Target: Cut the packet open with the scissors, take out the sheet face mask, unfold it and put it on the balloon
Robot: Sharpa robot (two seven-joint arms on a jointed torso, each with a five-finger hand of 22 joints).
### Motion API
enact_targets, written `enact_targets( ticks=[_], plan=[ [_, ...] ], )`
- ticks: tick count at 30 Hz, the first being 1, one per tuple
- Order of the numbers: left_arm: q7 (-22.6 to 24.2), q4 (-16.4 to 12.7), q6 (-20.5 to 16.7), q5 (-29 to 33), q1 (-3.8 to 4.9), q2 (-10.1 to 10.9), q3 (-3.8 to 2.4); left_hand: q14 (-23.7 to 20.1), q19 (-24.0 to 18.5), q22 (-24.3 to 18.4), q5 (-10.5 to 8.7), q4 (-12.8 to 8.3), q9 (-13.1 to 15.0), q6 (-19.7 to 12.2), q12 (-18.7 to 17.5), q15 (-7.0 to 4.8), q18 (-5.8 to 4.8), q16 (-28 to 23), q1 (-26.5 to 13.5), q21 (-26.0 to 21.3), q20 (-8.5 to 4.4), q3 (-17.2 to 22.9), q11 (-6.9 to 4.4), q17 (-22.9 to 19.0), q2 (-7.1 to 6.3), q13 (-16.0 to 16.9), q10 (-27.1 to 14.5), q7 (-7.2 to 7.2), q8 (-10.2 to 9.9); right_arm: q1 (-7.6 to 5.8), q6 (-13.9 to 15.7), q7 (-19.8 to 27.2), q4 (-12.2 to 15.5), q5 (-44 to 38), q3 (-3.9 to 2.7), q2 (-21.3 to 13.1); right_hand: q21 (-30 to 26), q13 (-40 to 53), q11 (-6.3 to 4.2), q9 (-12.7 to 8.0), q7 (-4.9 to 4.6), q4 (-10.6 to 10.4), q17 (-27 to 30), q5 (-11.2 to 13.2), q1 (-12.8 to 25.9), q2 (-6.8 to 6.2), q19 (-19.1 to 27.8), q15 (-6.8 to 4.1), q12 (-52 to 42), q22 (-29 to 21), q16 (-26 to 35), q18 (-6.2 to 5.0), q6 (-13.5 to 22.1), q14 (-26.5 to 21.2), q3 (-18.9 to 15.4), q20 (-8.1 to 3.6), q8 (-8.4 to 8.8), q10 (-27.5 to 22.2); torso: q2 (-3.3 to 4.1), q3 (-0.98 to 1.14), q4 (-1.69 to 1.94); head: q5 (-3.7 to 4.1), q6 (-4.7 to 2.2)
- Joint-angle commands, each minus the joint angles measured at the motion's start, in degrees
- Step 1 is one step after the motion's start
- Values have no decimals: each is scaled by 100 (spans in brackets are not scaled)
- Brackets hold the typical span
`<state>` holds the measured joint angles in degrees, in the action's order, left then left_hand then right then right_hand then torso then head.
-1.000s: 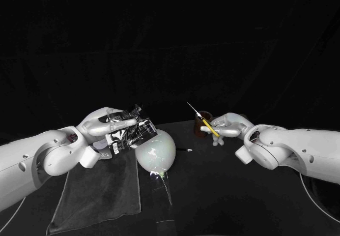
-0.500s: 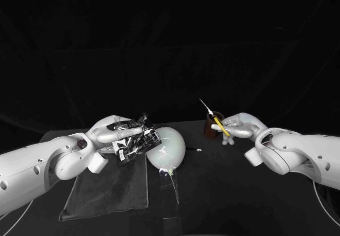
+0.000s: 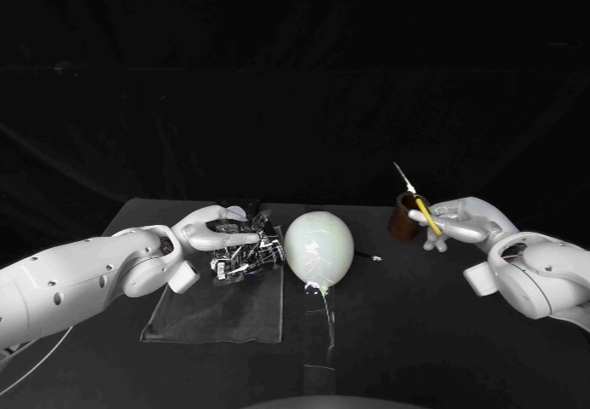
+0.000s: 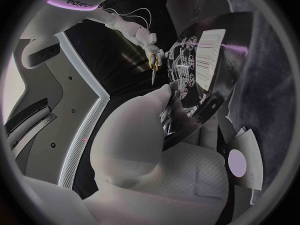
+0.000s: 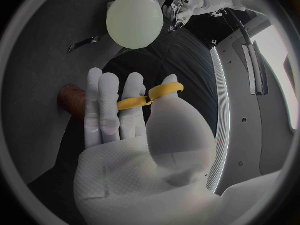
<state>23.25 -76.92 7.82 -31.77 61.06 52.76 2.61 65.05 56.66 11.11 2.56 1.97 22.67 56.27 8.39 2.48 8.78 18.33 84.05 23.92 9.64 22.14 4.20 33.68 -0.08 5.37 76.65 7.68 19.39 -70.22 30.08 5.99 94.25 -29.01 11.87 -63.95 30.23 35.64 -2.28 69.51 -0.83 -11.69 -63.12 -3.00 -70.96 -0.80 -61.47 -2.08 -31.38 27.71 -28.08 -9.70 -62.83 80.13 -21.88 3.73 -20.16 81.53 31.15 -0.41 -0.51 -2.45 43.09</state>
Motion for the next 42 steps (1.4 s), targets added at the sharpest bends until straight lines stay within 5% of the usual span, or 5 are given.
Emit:
enact_targets(
  ticks=[1, 20, 27, 29, 42],
  plan=[
    [112, 122, 29, -732, -69, -10, 10, -83, -85, 14, 20, -206, 133, 25, -54, 4, 87, -53, -12, 26, -6, 168, 0, -13, -1, -6, -77, 17, -18, 0, 37, 152, -20, 66, -5, 13, -12, 33, -26, 5, -2, 22, -4, -8, -1794, 1748, 33, -168, -778, 5, -9, -68, -43, -134, 13, 1, 35, 73, -1, 3, 7, -210, 64],
    [-499, 479, -70, -2064, -201, -36, 34, -687, -708, 46, 15, -339, -151, -374, -499, 315, -42, -395, -258, -30, 171, 145, 344, -152, -636, -177, -889, 306, -548, 0, 20, 171, -52, 114, -5, 37, -10, 15, -25, 2, -5, 12, 5, -5, -1785, 1744, 32, -168, -755, 7, 13, -68, -51, -133, 10, 1, 41, 77, 5, 6, -4, -608, 264],
    [-621, 445, -216, -2263, -202, -53, 34, -1415, -1460, -317, 16, -246, -352, -936, -487, 606, -201, -770, -538, -694, 519, 100, 603, -384, -1069, -182, -1653, 490, -946, 0, -5, 177, -57, 140, -5, 50, -11, -68, -20, -4, -11, -11, 32, -3, -1764, 1734, 35, -165, -662, 8, 79, -67, -54, -143, -6, 2, 57, 68, 5, 5, -3, -629, 294],
    [-639, 441, -282, -2306, -202, -51, 34, -1884, -1846, -478, 29, -196, -632, -1835, -495, 812, -286, -1008, -623, -997, 654, -79, 807, -529, -1135, -178, -2231, 554, -1297, 0, -16, 179, -62, 148, -5, 55, -12, -97, -19, -5, -12, -18, 34, -2, -1757, 1733, 37, -164, -628, 9, 84, -67, -55, -144, -11, 3, 62, 64, 6, 4, -3, -635, 298],
    [-535, 443, -682, -2215, -180, 28, 24, -2684, -2920, -813, 18, 138, -749, -2171, -381, 1034, -471, -1244, -122, -1672, 704, -1607, 988, -977, -844, -155, -2950, 801, -1313, 6, -35, 185, -81, 173, -5, 81, -14, -147, -17, -7, -14, -27, 36, -2, -1748, 1731, 39, -162, -573, 9, 91, -66, -57, -146, -17, 4, 68, 57, 2, 3, 2, -623, 332]
  ],
)
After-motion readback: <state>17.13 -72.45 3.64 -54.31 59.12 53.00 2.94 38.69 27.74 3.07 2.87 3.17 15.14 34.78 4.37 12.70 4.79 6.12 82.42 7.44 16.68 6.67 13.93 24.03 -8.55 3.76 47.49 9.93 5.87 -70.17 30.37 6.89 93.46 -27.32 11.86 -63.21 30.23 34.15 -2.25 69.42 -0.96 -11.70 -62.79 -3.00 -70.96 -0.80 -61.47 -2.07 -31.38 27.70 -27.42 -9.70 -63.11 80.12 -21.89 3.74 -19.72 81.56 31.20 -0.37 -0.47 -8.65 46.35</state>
